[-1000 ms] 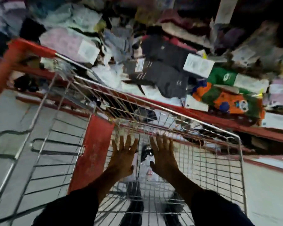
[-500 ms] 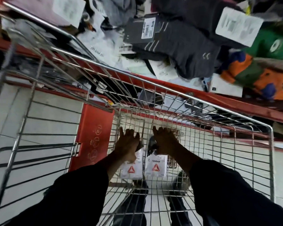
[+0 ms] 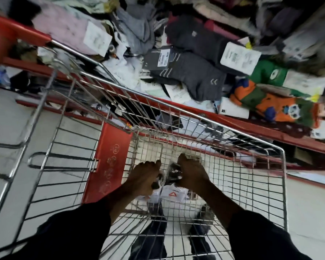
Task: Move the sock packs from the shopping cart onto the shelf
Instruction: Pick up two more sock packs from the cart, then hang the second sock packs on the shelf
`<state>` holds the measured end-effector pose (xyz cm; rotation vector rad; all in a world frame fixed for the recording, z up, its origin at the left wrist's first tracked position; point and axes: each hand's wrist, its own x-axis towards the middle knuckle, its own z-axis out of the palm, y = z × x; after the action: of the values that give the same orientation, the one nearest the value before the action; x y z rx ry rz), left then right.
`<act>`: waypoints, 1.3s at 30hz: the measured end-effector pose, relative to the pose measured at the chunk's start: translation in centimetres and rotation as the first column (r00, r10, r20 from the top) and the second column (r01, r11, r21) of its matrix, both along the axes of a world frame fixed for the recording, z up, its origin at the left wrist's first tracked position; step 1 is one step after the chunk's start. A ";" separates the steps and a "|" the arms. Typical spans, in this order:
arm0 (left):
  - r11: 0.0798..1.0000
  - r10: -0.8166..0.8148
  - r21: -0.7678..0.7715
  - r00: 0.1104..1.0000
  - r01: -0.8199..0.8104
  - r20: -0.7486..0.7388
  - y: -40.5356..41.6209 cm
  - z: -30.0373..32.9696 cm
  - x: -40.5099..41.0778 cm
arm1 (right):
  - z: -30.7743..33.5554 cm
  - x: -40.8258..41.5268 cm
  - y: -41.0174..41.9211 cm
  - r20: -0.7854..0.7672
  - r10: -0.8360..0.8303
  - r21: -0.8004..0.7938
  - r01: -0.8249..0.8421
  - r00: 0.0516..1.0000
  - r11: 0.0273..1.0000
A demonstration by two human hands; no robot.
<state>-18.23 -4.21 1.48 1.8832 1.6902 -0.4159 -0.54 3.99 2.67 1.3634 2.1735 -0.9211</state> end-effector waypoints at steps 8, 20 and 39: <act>0.952 0.096 0.302 0.984 -0.046 -0.153 2.5 17.5 -1.4 | 18.2 1.2 3.8 -0.145 0.117 0.376 -0.055 0.982 0.925; 0.739 0.109 0.668 0.965 0.081 -0.238 5.7 46.5 -3.9 | 45.0 0.7 6.5 -0.293 0.222 0.729 0.067 0.930 0.681; 0.670 0.125 0.735 0.960 0.105 -0.250 17.5 63.3 -8.7 | 60.4 -7.7 16.3 -0.317 0.211 0.853 0.181 0.925 0.489</act>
<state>-26.95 13.28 64.78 2.4681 2.3041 0.0634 -8.19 20.30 63.04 1.6366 3.1936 0.0863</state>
